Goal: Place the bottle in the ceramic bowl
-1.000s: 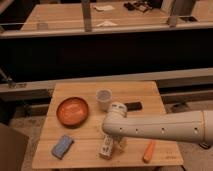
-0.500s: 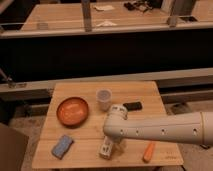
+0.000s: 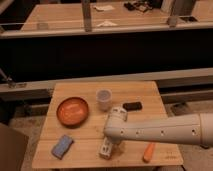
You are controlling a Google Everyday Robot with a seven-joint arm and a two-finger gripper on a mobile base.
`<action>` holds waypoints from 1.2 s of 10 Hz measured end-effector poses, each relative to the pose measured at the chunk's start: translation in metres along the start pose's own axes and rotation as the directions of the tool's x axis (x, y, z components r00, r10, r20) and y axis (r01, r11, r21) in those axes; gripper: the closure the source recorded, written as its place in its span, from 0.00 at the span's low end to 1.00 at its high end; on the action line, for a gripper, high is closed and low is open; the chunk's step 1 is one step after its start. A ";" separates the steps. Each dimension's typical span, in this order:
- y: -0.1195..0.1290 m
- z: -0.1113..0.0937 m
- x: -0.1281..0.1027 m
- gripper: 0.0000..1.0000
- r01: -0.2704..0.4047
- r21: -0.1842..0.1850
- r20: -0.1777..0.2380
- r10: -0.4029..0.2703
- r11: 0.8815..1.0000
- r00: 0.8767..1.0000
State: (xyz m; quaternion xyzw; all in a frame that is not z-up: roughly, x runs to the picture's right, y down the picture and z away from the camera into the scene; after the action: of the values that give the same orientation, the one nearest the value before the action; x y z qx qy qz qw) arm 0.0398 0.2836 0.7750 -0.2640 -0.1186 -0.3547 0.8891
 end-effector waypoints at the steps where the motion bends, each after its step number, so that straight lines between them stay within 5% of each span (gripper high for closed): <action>1: -0.001 0.001 -0.001 0.51 -0.001 0.006 0.002 0.001 1.000 1.000; 5: 0.000 -0.004 -0.003 0.95 -0.008 0.002 0.004 0.008 1.000 1.000; 12: -0.018 -0.027 0.001 0.98 -0.012 0.021 -0.011 0.012 1.000 1.000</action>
State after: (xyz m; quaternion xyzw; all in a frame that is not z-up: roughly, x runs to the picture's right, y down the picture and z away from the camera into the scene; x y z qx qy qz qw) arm 0.0288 0.2577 0.7600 -0.2536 -0.1160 -0.3497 0.8944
